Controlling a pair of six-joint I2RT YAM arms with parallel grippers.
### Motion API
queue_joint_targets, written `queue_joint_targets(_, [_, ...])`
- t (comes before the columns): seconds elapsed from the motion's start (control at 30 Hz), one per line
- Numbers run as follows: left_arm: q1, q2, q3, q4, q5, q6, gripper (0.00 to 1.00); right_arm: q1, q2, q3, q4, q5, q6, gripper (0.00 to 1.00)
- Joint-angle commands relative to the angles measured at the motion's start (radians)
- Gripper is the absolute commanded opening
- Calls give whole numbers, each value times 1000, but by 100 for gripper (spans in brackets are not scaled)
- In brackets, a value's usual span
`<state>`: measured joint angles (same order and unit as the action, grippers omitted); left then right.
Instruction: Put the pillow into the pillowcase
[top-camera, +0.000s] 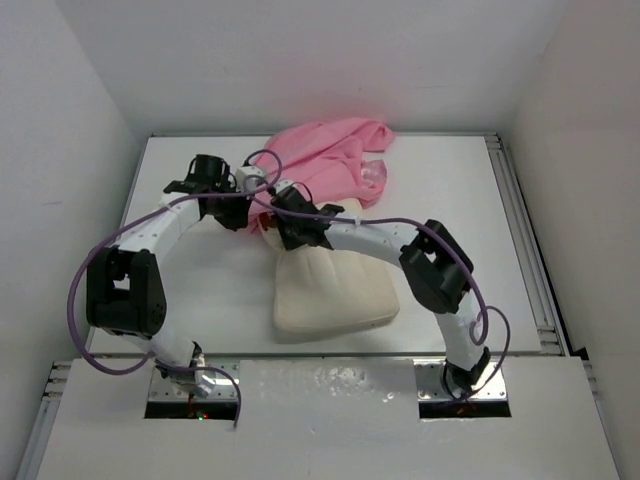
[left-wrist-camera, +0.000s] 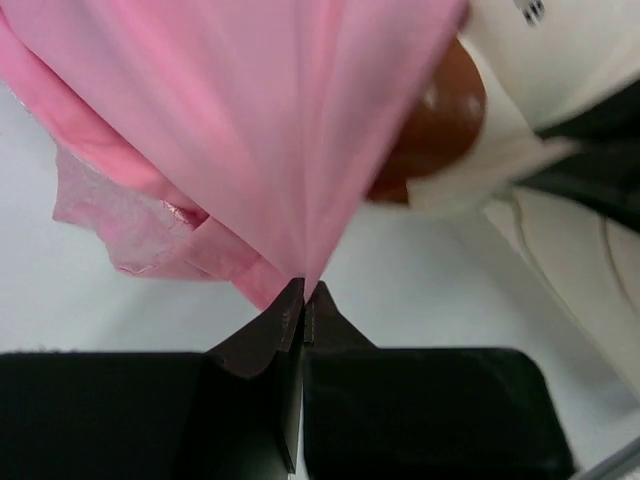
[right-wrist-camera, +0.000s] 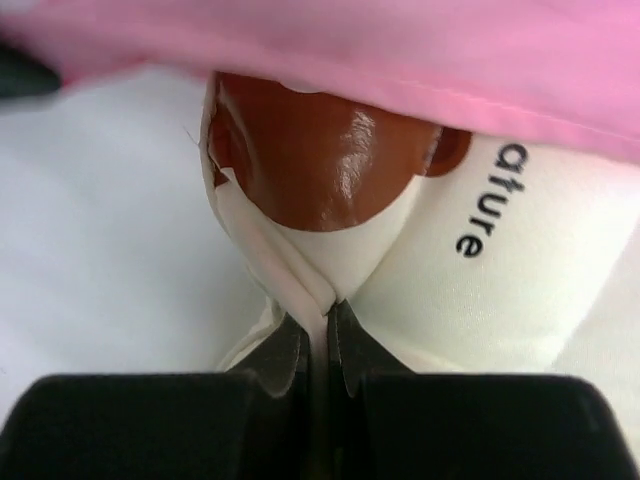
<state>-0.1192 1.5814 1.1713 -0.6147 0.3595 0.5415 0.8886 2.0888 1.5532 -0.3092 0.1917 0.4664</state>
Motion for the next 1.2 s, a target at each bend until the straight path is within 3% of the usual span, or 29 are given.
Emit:
queue_joint_targets(0.0, [-17, -75, 66, -68, 53, -11, 0, -59, -149, -30, 157, 23, 81, 0])
queue_joint_targets(0.23, [-88, -152, 172, -179, 131, 38, 0, -105, -398, -199, 430, 215, 133, 0])
queue_joint_targets(0.4, [-210, -156, 269, -310, 274, 164, 0, -63, -372, -194, 509, 265, 133, 0])
queue_joint_targets(0.53, [-237, -146, 249, -342, 417, 199, 0, -66, -207, -108, 394, 168, 202, 0])
queue_joint_targets(0.67, [-140, -164, 168, -344, 459, 228, 0, -96, -174, -135, 367, 23, 235, 0])
queue_joint_targets(0.7, [-120, -170, 144, -338, 458, 232, 0, -103, -180, -148, 380, -7, 221, 5])
queue_joint_targets(0.77, [-70, -185, 69, -312, 402, 229, 0, -118, -214, -180, 398, -136, 157, 28])
queue_joint_targets(0.8, [-69, -190, 68, -298, 376, 222, 0, -125, -232, -191, 397, -184, 134, 44])
queue_joint_targets(0.83, [-45, -193, 7, -268, 318, 215, 0, -132, -252, -215, 378, -258, 89, 69])
queue_joint_targets(0.93, [-39, -192, -19, -260, 266, 219, 10, -148, -358, -280, 326, -328, 3, 90])
queue_joint_targets(1.0, [-42, -182, 2, -269, 265, 230, 30, -172, -447, -349, 314, -376, -26, 94])
queue_joint_targets(1.07, [-63, -166, 65, -269, 254, 229, 48, -207, -501, -402, 222, -420, -69, 93])
queue_joint_targets(1.1, [-77, -155, 95, -258, 237, 218, 51, -221, -544, -412, 194, -423, -78, 88])
queue_joint_targets(1.17, [-131, -109, 161, -244, 181, 178, 57, -292, -578, -436, 130, -448, -75, 33])
